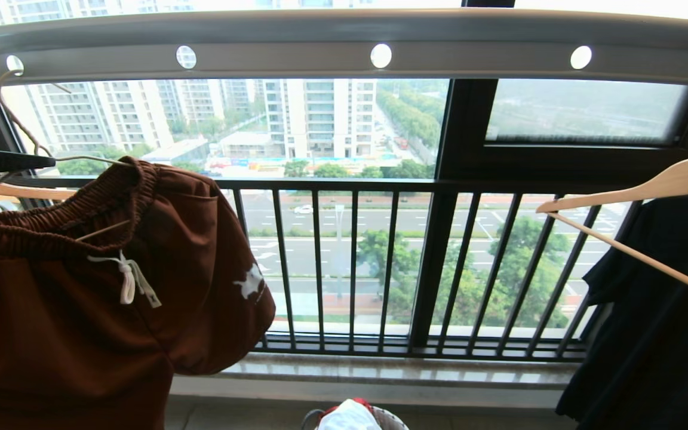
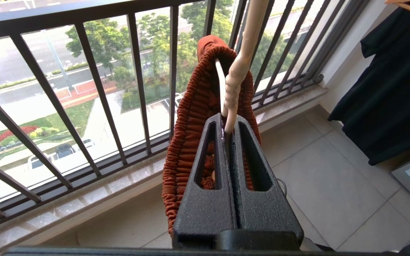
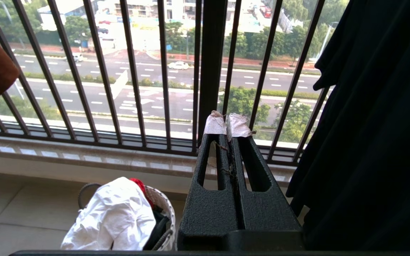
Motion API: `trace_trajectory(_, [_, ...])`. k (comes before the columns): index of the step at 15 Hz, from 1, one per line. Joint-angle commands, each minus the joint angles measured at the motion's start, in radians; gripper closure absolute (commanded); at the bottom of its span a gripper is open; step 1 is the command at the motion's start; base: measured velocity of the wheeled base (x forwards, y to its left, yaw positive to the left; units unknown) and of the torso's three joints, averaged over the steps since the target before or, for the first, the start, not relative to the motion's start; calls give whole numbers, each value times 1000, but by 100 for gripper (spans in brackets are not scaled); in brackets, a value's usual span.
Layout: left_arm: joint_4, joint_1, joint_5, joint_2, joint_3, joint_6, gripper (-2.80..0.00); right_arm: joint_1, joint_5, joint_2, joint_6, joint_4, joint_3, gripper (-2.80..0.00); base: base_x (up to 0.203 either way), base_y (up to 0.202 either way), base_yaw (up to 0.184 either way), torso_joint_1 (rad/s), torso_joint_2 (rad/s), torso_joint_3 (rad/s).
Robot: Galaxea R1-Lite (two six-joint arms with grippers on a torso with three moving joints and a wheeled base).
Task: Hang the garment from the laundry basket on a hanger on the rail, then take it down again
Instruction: Take the clothes off the clothes rack
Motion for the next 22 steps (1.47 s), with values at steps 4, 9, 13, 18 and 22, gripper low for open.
trace_trajectory(4, [7, 17, -4, -48, 12, 2, 0, 0, 1, 1, -1, 0, 0, 0, 0, 0, 0, 0, 0, 0])
trace_trajectory(9, [6, 72, 1, -106, 2, -53, 0, 0, 2, 1, -1, 0, 0, 0, 0, 0, 0, 0, 0, 0])
trace_trajectory(13, [9, 111, 0, -166, 11, -72, 0, 0, 1, 1, -1, 0, 0, 0, 0, 0, 0, 0, 0, 0])
trace_trajectory(18, [21, 121, 3, -255, 33, -98, 0, 0, 1, 1, -1, 0, 0, 0, 0, 0, 0, 0, 0, 0])
trace_trajectory(22, [54, 110, 3, -340, 153, -98, 0, 0, 1, 1, -1, 0, 0, 0, 0, 0, 0, 0, 0, 0])
